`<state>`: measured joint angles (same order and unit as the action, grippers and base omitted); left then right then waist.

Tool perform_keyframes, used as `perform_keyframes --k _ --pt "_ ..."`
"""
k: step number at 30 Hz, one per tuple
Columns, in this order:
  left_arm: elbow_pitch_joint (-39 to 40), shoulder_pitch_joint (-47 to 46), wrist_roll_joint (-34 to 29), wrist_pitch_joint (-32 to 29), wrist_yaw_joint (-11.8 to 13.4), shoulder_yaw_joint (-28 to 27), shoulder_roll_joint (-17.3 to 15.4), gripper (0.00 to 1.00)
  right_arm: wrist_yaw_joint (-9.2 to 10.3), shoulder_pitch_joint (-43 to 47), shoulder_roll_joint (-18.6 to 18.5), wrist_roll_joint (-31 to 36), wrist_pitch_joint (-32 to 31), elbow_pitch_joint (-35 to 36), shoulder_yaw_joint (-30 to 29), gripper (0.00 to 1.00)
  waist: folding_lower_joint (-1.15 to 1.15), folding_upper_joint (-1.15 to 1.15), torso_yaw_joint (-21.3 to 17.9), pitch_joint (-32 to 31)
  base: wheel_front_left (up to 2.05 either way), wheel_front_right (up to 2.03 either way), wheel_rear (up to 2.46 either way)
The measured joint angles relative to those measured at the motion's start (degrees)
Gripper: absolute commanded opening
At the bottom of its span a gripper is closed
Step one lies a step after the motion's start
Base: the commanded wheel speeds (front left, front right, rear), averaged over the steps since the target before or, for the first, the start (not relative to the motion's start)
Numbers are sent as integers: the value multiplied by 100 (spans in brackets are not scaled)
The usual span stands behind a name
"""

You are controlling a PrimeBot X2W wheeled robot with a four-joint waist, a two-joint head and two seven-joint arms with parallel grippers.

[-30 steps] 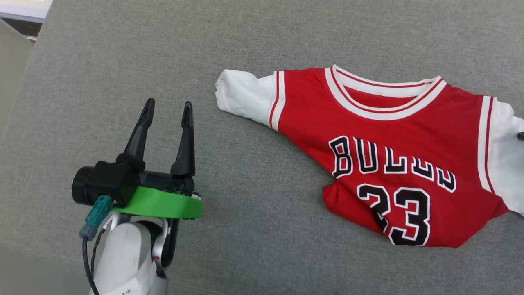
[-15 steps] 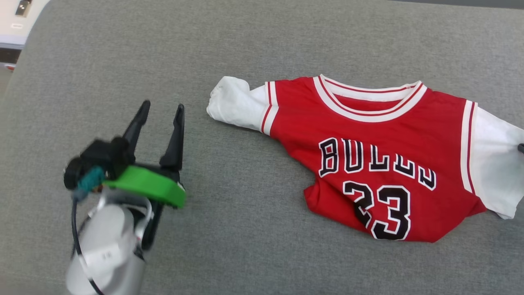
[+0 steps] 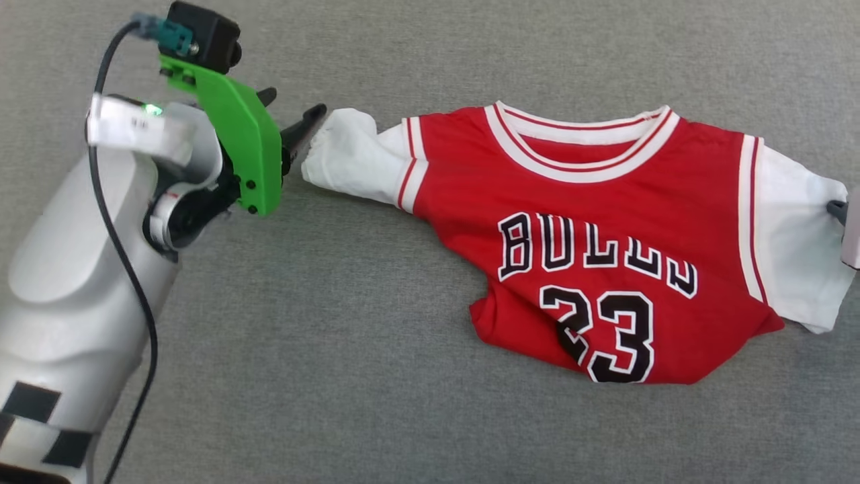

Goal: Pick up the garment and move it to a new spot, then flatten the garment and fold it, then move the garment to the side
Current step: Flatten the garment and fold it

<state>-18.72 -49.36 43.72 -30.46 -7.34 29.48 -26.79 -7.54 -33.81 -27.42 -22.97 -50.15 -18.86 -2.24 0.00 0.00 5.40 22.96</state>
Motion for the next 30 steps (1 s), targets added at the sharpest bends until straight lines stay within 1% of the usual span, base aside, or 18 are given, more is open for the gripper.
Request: perform_keyframes --k 2,4,6,9,13,16,22,26,27,28,29,30 --pt "-154 -247 276 -501 0 318 -109 100 0 -90 13 -2 2 4 105 0 0 0 -74 53 0 0 0" --pt "-290 -443 470 -846 0 611 -200 100 0 -171 15 -11 29 10 203 0 0 0 -143 116 0 0 0" --pt "-409 -580 622 -1065 0 795 -253 100 0 -232 20 -43 53 15 293 0 0 0 -202 173 0 0 0" --pt "-659 -786 815 -1218 0 977 -299 100 0 -332 10 -55 59 32 443 0 0 0 -287 267 0 0 0" --pt "-983 -1044 803 -1270 0 1279 -444 100 0 -485 16 -105 109 42 564 0 0 0 -385 403 0 0 0" --pt "-1159 -1156 832 -1270 0 1470 -480 100 0 -580 14 -143 135 47 649 0 0 0 -452 497 0 0 0" --pt "-1238 -1349 942 -1018 0 1838 -532 100 -2 -720 -3 -212 172 47 728 0 0 0 -535 645 0 0 0" --pt "-1321 -1488 1038 -1004 0 2109 -586 100 -2 -765 -11 -235 210 27 745 0 0 0 -564 711 0 0 0" --pt "-1365 -1534 1100 -1047 0 2179 -599 93 -2 -775 -12 -245 214 16 753 0 0 0 -573 720 0 0 0" --pt "-1388 -1567 1159 -1081 0 2225 -604 20 -2 -777 -12 -247 231 9 759 0 0 0 -578 724 0 0 0" --pt "-1418 -1603 1229 -1135 0 2269 -606 0 -2 -779 -13 -252 254 -3 767 0 0 0 -579 723 0 0 0" --pt "-1436 -1641 1283 -1200 0 2325 -606 0 -2 -783 -13 -253 260 -19 775 0 0 0 -579 719 0 0 0"
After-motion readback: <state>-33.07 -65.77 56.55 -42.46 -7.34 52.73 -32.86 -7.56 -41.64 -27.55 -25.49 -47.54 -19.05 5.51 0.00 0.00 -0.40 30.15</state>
